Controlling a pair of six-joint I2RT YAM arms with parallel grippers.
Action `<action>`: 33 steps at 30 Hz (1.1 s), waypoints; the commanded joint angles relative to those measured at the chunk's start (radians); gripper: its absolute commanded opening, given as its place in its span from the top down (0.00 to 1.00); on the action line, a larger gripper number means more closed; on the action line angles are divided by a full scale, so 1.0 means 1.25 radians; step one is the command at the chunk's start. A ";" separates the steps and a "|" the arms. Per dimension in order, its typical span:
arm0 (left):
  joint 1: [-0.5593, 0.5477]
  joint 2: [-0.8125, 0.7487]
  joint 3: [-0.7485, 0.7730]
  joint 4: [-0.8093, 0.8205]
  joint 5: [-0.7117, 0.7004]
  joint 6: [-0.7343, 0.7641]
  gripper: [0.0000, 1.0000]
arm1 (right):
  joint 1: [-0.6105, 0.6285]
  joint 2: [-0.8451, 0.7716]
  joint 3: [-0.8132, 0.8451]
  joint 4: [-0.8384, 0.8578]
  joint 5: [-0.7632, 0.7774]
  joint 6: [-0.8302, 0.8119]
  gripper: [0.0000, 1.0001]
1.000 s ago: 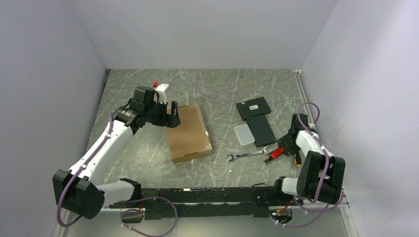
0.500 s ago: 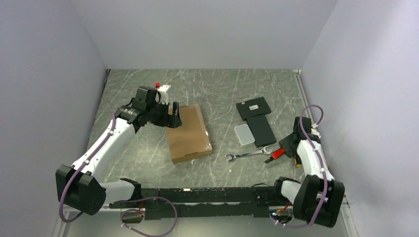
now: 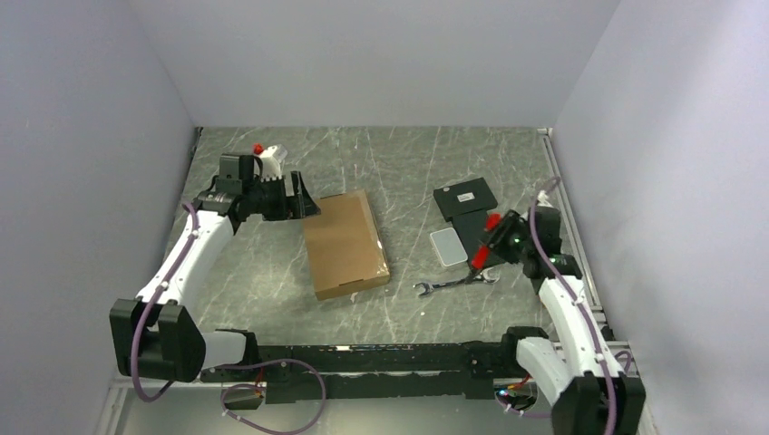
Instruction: Unpack the express box
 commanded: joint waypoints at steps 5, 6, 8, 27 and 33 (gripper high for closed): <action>0.047 0.015 -0.037 0.140 0.254 -0.048 0.14 | 0.340 0.137 0.127 0.328 -0.110 -0.078 1.00; 0.047 0.011 -0.048 0.174 0.306 -0.061 0.14 | 0.371 0.168 0.145 0.355 -0.134 -0.076 1.00; 0.047 0.004 -0.081 0.283 0.419 -0.120 0.14 | 0.440 0.213 0.172 0.423 -0.159 -0.070 1.00; -0.122 -0.122 -0.294 0.818 0.446 -0.534 0.01 | 0.648 0.290 0.231 0.677 -0.203 0.047 1.00; -0.189 -0.075 -0.333 1.013 0.441 -0.610 0.01 | 0.648 0.248 0.193 0.723 -0.193 0.094 1.00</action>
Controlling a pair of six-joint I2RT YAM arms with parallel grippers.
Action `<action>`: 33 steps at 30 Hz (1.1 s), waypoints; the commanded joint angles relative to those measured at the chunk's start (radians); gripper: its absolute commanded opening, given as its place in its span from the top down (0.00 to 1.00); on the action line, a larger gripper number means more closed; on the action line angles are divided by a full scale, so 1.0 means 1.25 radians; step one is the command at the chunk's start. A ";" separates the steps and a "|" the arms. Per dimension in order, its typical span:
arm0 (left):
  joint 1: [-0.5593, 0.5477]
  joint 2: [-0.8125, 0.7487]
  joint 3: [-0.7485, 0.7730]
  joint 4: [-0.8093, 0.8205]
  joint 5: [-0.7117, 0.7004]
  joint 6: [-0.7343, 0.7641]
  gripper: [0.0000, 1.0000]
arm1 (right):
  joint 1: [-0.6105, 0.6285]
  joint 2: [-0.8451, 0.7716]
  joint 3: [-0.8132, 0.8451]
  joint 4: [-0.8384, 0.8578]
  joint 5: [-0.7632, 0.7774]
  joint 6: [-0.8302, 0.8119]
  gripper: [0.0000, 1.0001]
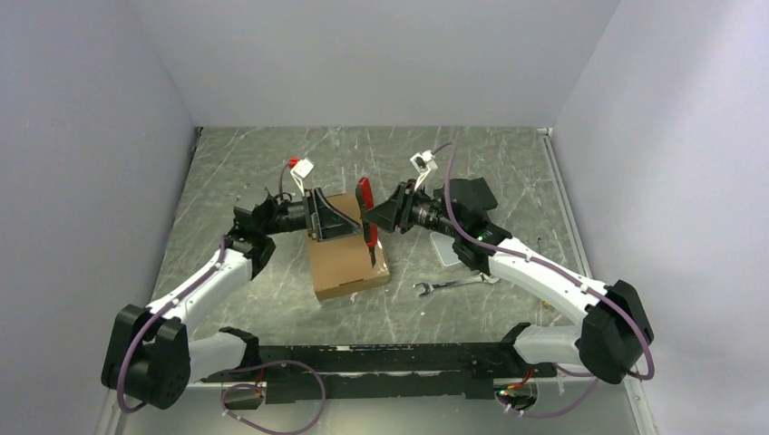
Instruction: Unpack the express box
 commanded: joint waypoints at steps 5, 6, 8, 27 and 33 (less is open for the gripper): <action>-0.068 0.003 -0.026 0.147 -0.030 -0.011 0.04 | 0.003 -0.083 -0.058 0.169 0.001 0.088 1.00; -0.071 -0.007 -0.027 0.134 -0.033 0.001 0.04 | 0.003 -0.086 -0.059 0.179 -0.007 0.098 1.00; -0.073 -0.018 -0.028 0.122 -0.041 0.012 0.02 | 0.005 -0.084 -0.052 0.199 -0.028 0.118 1.00; -0.093 0.044 -0.018 0.298 -0.021 -0.080 0.26 | 0.024 -0.064 -0.029 0.273 -0.075 0.173 1.00; -0.094 0.017 -0.009 0.254 -0.044 -0.039 0.37 | 0.039 -0.032 0.014 0.251 -0.080 0.162 1.00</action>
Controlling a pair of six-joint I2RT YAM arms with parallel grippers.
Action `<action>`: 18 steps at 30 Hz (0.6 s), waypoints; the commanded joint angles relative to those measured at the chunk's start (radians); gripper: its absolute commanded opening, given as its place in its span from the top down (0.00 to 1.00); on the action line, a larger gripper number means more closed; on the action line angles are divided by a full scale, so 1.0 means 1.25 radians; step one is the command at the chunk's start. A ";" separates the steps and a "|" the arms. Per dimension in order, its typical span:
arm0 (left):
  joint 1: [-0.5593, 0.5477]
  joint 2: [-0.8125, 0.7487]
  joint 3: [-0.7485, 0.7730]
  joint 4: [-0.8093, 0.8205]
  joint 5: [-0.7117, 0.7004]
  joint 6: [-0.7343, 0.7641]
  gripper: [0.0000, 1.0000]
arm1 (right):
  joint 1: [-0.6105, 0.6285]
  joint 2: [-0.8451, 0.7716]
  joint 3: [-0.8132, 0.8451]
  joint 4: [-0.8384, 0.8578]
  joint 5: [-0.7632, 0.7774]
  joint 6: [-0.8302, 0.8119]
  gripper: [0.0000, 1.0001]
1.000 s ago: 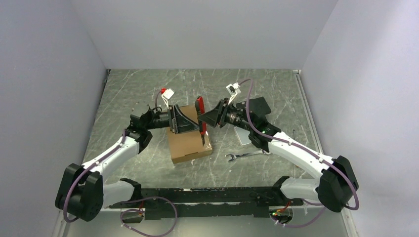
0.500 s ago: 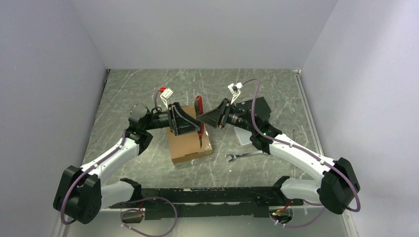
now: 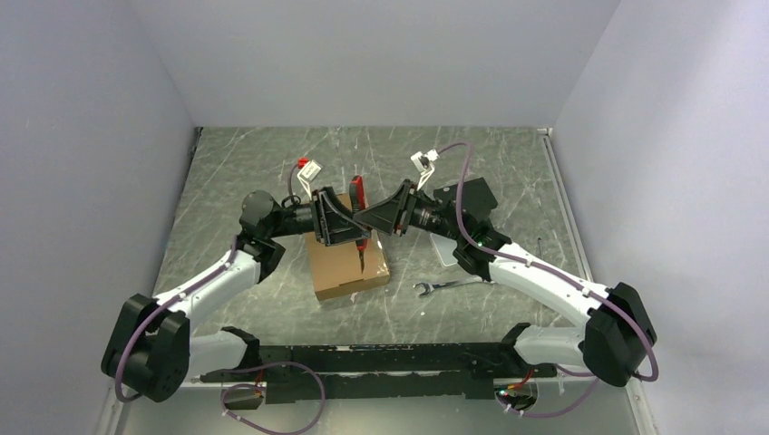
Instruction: Unpack the express box
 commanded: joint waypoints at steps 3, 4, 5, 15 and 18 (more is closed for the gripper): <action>-0.004 -0.056 0.048 -0.084 -0.022 0.095 0.51 | 0.023 0.021 0.074 0.054 -0.002 -0.001 1.00; -0.004 -0.070 0.060 -0.132 -0.029 0.128 0.57 | 0.026 0.022 0.077 0.052 -0.002 -0.002 1.00; -0.004 -0.084 0.072 -0.189 -0.038 0.162 0.62 | 0.028 0.022 0.079 0.050 0.001 -0.002 1.00; -0.004 -0.189 0.238 -0.787 -0.260 0.545 0.94 | 0.054 0.017 0.105 -0.050 0.060 -0.034 0.79; -0.004 -0.188 0.284 -0.876 -0.302 0.617 0.99 | 0.059 0.024 0.126 -0.095 0.080 -0.045 0.59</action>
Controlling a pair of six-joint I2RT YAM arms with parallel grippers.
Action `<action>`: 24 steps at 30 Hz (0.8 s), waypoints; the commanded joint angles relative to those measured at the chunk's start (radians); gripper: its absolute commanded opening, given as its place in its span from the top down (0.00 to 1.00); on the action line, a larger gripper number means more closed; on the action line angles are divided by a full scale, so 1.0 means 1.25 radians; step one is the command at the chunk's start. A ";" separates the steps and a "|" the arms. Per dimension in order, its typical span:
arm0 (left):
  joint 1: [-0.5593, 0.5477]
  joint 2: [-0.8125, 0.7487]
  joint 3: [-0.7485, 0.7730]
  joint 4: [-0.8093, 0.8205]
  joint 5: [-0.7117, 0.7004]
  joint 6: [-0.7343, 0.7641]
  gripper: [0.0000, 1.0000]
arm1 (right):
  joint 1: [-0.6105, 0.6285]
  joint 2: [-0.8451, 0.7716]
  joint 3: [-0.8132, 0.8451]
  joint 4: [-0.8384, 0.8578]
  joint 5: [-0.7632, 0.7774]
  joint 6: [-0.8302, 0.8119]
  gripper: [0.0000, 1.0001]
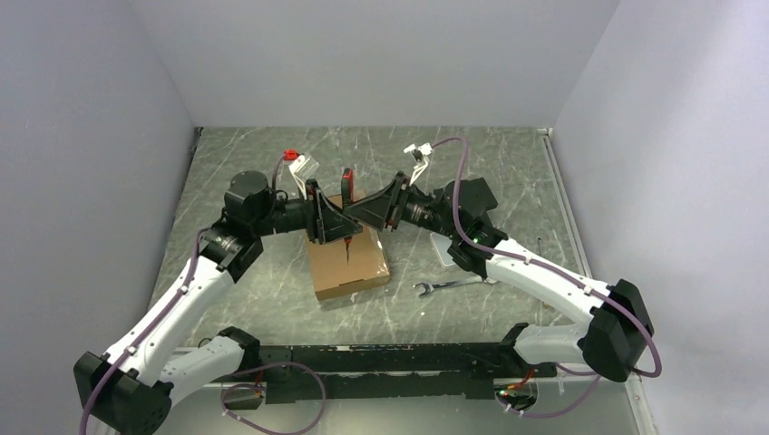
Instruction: Unpack the express box
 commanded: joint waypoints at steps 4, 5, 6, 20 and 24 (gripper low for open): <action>0.009 -0.008 0.130 -0.300 -0.229 0.295 1.00 | 0.011 0.003 0.084 -0.161 0.077 -0.011 0.35; 0.009 -0.008 0.141 -0.321 -0.250 0.313 1.00 | 0.010 0.005 0.092 -0.184 0.090 -0.007 0.29; 0.009 -0.007 0.151 -0.342 -0.271 0.329 1.00 | 0.011 0.007 0.100 -0.204 0.098 -0.003 0.25; 0.008 -0.007 0.129 -0.441 -0.565 0.430 1.00 | -0.018 0.033 0.214 -0.535 0.337 0.068 0.00; 0.008 0.002 0.116 -0.435 -0.551 0.429 1.00 | -0.033 0.080 0.246 -0.529 0.285 0.115 0.00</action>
